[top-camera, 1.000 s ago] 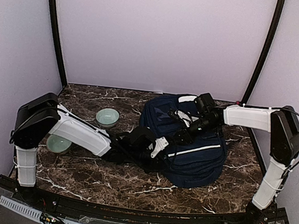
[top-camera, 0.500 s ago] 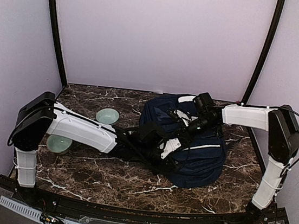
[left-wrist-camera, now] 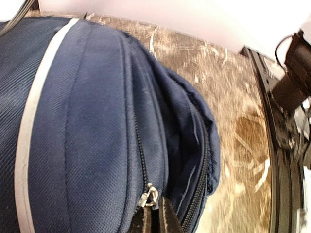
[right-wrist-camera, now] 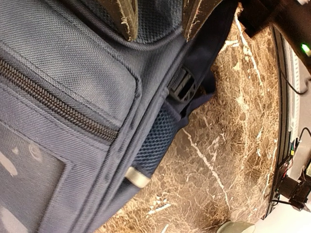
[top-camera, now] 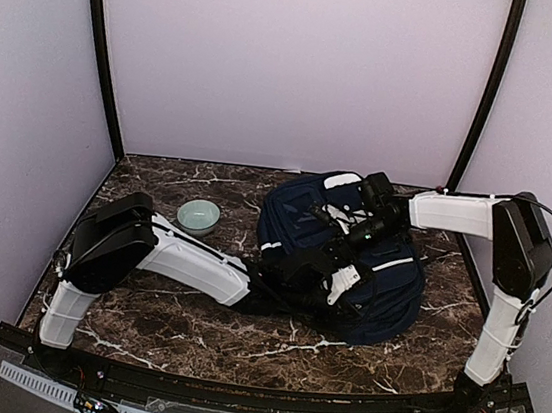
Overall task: Pack the student bag
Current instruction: Zip the upper front pocket of the bag in the student bag.
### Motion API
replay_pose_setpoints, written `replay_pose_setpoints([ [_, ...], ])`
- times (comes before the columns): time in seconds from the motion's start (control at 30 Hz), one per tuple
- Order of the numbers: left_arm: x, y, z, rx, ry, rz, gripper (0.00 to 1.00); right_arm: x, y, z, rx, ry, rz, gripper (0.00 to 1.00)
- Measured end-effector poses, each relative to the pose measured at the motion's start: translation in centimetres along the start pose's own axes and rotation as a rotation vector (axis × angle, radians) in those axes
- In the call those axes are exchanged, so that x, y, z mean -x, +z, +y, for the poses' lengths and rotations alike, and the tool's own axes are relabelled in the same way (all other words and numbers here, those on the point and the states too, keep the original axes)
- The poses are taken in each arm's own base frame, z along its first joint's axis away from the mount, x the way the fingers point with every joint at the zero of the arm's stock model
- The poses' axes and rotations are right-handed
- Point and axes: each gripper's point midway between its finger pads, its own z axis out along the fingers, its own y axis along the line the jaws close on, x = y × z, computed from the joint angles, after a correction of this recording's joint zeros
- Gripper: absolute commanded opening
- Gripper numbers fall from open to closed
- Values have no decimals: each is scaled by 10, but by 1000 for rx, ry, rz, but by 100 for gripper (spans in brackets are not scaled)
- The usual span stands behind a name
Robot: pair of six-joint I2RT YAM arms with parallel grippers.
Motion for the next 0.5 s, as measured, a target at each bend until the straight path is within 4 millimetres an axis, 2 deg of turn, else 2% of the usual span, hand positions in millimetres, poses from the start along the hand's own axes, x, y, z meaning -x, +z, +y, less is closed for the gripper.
replay_pose_setpoints([
  [0.07, 7, 11, 0, -4, -5, -30, 9, -3, -2, -1, 3, 18, 8, 32],
  [0.17, 16, 24, 0, -10, -15, -73, 22, -7, -8, -5, -2, 48, 14, 33],
  [0.3, 24, 25, -13, -42, -12, -101, 36, -5, -26, -9, -35, 63, 2, 37],
  [0.4, 24, 22, -29, -70, 0, -94, 40, -3, -65, -17, -140, 51, -35, 41],
  [0.5, 23, 3, -41, -93, 19, -61, 41, -5, -113, -16, -276, 20, -78, 43],
])
